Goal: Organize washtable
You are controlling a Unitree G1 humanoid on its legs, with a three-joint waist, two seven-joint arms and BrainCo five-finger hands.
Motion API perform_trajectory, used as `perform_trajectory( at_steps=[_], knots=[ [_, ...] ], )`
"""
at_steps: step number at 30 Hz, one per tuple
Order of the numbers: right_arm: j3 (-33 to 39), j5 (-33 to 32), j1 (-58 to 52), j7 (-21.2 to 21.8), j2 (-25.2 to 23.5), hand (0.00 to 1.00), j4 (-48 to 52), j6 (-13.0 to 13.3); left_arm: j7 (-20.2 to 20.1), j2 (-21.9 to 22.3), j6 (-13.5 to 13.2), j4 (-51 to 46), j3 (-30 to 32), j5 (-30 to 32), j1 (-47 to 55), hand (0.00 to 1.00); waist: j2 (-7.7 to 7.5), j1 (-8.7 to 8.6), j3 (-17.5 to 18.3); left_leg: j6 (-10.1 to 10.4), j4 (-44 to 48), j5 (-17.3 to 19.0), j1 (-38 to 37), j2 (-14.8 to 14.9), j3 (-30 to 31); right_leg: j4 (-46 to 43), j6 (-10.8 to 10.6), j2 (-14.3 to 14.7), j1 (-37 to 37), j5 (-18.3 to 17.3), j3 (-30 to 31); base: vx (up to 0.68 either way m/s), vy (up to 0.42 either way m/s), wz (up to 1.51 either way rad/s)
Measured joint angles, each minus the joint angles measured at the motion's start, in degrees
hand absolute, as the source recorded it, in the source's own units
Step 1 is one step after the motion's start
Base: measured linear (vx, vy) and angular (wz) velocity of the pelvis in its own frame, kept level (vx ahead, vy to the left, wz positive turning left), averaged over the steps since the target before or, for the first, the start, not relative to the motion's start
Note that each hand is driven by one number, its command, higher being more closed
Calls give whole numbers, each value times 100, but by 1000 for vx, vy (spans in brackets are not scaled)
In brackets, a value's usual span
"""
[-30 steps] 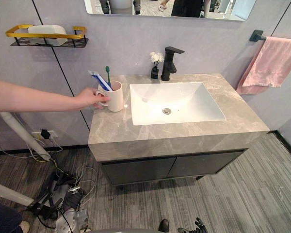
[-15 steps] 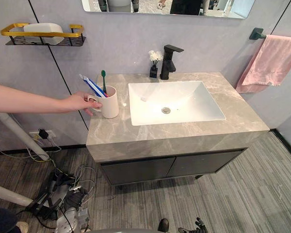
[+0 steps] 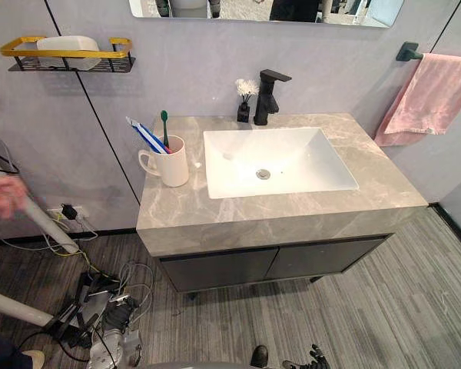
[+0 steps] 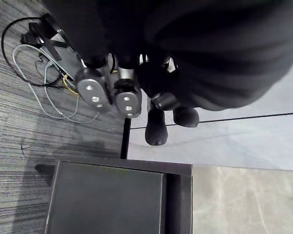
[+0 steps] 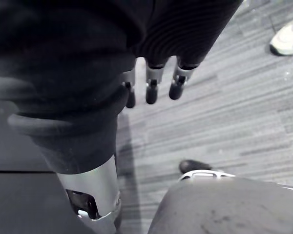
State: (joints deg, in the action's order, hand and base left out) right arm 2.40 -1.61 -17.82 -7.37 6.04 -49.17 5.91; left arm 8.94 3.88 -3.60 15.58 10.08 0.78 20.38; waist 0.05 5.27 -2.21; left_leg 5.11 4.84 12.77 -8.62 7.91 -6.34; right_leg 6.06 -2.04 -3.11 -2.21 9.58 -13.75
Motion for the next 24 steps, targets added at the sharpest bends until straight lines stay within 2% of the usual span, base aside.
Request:
perform_trajectory(
  at_steps=[5,8,13,15,19,22,24],
  knots=[
    [-7,0,-1,-15,4,0,-4,3,40,-8,21,-508,-247,116,-20,100,1,3,-16,0,-6,0,0,2,9,0,-1,-2,1,-1,-7,0,0,0],
    [-17,-1,-1,-17,6,0,-6,17,117,-11,6,-1626,-583,223,24,100,-4,5,-23,0,-5,0,0,0,14,-1,-1,-4,6,-1,-13,0,0,0],
    [-55,-3,-2,-17,2,0,-29,51,148,13,-250,-2977,-1190,223,-4,100,-79,12,-45,-4,69,-3,52,-18,34,-5,-1,-54,-3,0,-38,0,0,2],
    [-93,-4,16,-18,8,0,-121,67,175,-10,-326,-3197,-1442,215,-97,100,-139,19,-87,-4,120,-3,100,-38,65,-6,0,-78,-12,2,-55,-18,5,7],
    [-260,-3,99,-13,78,0,-307,119,172,-111,-457,-3406,-1848,202,-151,100,-153,-9,-91,-9,128,-2,127,-72,81,-2,-11,-91,-27,19,-36,-11,3,0],
    [-307,-3,268,-8,107,0,-512,142,184,-255,-456,-3383,-1845,207,-206,100,-147,-136,-90,-16,127,2,120,-84,86,-1,-15,-70,-26,22,-15,-7,0,-3],
    [-308,-4,281,-7,119,0,-571,152,225,-406,-454,-3223,-1835,211,-463,100,-134,-136,-90,-23,126,9,109,-85,78,0,-15,-64,-27,23,13,-2,7,-4]
  ],
)
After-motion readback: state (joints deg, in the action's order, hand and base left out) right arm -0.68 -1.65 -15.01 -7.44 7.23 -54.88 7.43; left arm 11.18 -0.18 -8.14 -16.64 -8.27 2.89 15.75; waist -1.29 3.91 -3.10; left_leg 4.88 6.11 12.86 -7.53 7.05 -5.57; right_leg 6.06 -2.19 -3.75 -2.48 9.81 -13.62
